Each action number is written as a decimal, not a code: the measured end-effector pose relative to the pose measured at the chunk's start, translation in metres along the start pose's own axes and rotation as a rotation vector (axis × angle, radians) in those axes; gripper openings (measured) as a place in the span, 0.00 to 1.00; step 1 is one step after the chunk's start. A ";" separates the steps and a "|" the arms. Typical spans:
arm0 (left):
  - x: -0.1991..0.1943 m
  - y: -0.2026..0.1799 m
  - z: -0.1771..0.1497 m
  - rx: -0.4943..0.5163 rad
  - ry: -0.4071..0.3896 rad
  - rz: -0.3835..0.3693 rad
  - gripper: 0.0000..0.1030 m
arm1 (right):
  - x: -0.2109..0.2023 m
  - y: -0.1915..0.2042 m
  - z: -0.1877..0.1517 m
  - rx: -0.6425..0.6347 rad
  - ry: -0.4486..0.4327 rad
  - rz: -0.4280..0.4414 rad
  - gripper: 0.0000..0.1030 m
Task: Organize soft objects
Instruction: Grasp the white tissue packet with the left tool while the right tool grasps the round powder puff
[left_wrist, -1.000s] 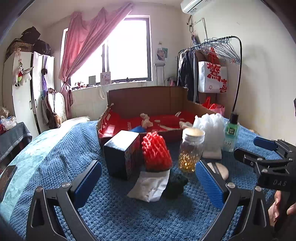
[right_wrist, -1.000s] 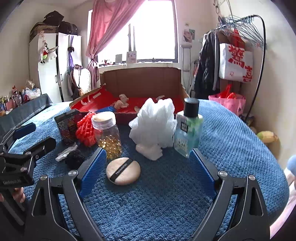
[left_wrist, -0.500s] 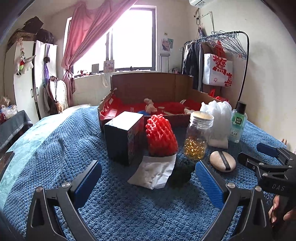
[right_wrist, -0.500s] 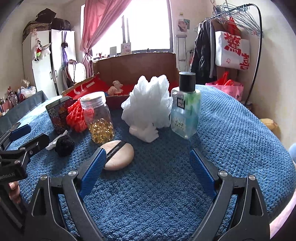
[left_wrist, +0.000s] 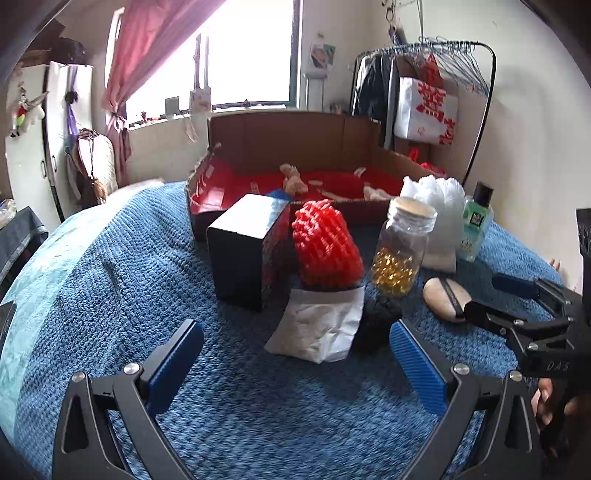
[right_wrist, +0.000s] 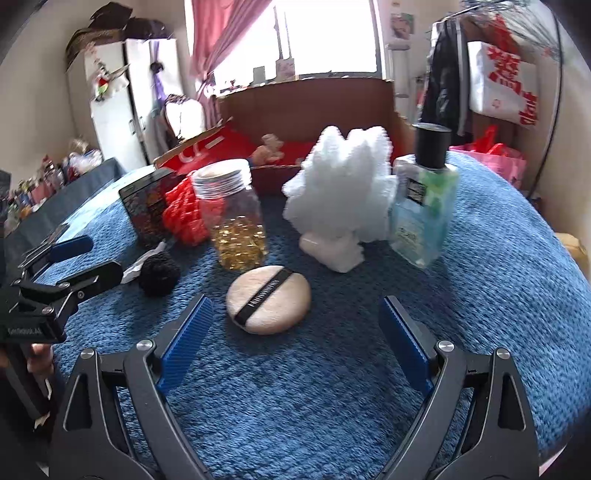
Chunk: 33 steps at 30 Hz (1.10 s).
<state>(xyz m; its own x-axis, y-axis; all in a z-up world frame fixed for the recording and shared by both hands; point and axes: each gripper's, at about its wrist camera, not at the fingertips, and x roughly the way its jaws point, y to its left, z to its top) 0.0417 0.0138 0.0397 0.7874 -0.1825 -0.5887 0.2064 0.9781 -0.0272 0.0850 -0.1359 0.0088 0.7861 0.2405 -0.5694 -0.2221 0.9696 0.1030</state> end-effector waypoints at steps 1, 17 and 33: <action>0.001 0.002 0.001 0.002 0.012 -0.009 1.00 | 0.003 0.001 0.002 -0.003 0.014 0.009 0.89; 0.036 0.009 0.008 0.060 0.173 -0.186 0.48 | 0.035 0.017 0.009 -0.082 0.118 0.039 0.51; 0.013 0.020 0.006 0.018 0.144 -0.191 0.16 | 0.011 0.011 0.015 -0.070 0.058 0.071 0.44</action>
<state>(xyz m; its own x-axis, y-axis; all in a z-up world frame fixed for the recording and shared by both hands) 0.0596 0.0305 0.0358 0.6424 -0.3468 -0.6834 0.3552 0.9249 -0.1355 0.1004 -0.1222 0.0161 0.7329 0.3036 -0.6088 -0.3172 0.9442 0.0890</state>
